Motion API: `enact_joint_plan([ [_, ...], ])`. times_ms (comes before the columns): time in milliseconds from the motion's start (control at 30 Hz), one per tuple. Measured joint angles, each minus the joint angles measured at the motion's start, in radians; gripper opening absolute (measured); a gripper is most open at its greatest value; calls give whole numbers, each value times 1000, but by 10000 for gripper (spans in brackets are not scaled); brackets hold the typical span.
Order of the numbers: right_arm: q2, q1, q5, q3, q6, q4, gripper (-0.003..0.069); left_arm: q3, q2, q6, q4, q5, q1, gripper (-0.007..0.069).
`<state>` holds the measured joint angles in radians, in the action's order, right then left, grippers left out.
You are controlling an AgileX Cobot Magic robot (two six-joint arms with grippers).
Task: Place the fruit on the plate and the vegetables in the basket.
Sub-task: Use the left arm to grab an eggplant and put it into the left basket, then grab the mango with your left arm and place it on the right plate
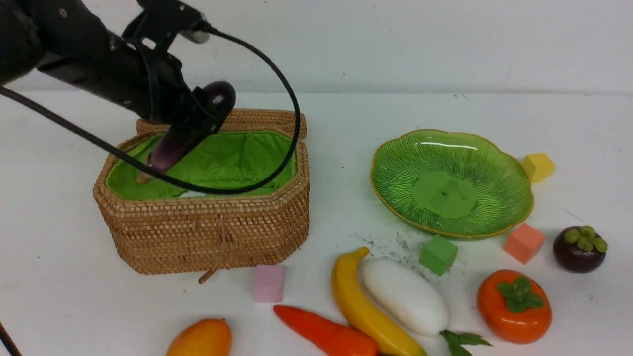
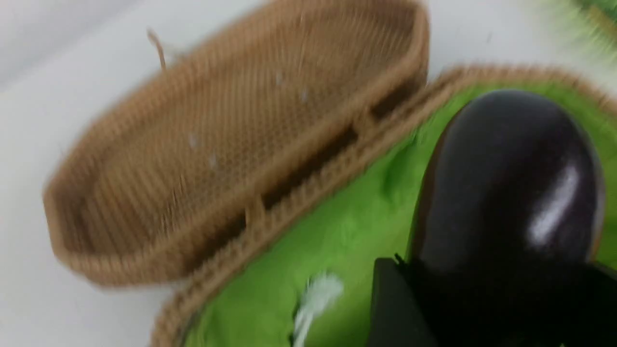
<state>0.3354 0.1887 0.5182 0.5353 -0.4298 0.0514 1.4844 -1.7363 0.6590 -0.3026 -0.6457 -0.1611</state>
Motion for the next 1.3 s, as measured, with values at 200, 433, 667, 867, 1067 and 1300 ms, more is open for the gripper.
enact_joint_plan([
  [200, 0, 0, 7, 0, 0, 0, 244, -20, 12, -183, 120, -62, 0, 517],
  [433, 0, 0, 11, 0, 0, 4, 244, -21, 148, -412, 243, -225, 0, 621],
  [667, 0, 0, 18, 0, 0, 6, 244, -53, 358, -586, 210, -575, 0, 615],
  [867, 0, 28, 19, 0, 0, 7, 244, -292, 558, -578, 4, -596, 0, 604],
  [1067, 0, 52, 26, 0, 0, 9, 244, -603, 625, -599, -38, -543, 0, 595],
  [1300, 0, 52, 36, 0, 2, 16, 244, -755, 547, -561, -126, -307, -45, 595],
])
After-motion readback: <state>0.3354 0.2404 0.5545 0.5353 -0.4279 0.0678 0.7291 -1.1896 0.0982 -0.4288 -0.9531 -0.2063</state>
